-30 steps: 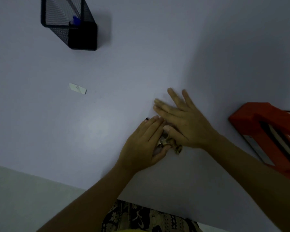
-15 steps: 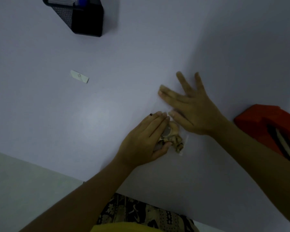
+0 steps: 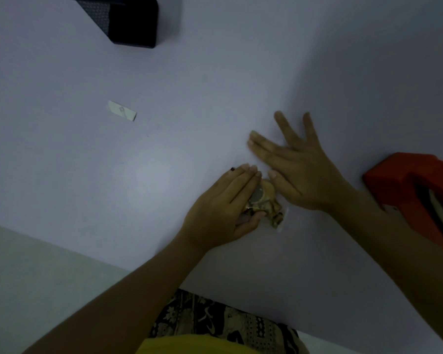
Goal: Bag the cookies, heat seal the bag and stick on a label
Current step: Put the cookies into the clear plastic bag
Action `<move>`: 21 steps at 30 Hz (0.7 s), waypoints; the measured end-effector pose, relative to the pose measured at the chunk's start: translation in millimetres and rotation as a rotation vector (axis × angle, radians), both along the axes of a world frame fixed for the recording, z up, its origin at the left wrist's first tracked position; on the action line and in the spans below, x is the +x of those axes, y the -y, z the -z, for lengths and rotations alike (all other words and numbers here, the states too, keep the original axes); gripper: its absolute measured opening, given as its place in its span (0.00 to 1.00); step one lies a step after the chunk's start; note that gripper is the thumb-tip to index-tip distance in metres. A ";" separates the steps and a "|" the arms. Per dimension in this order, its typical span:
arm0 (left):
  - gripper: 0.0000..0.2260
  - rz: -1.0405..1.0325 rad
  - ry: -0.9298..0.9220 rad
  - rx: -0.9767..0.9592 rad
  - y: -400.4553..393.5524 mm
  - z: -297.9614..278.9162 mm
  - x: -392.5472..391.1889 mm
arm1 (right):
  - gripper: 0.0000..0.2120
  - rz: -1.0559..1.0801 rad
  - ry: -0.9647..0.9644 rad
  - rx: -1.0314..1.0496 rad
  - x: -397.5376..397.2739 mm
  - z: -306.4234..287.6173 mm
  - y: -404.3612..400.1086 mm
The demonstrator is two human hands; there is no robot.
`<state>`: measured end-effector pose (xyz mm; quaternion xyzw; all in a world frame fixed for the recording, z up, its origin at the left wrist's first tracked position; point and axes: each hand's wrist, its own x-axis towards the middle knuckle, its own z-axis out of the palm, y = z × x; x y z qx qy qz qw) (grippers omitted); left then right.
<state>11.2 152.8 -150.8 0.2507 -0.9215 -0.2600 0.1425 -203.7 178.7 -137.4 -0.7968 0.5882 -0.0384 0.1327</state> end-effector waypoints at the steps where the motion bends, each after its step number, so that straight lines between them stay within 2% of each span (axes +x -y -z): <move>1: 0.25 -0.002 0.000 -0.002 -0.1 -0.6 -0.3 | 0.25 0.005 -0.008 -0.006 -2.7 0.5 -2.3; 4: 0.25 -0.004 0.005 0.000 -0.1 -1.5 -1.0 | 0.27 0.180 -0.025 0.018 -9.2 0.9 -0.6; 6: 0.25 0.003 0.009 0.003 0.3 -1.2 -1.0 | 0.31 0.335 -0.025 0.068 -2.7 0.6 2.4; 10: 0.26 0.008 0.024 -0.014 -0.1 -0.2 -0.2 | 0.38 0.430 -0.048 0.115 16.1 4.3 4.7; 18: 0.25 0.001 0.030 0.003 -0.1 -0.1 -0.8 | 0.32 0.748 0.094 0.012 -4.6 5.8 3.6; 21: 0.26 0.006 0.037 -0.002 0.2 -0.3 -0.5 | 0.32 0.789 0.171 0.009 9.2 2.2 2.9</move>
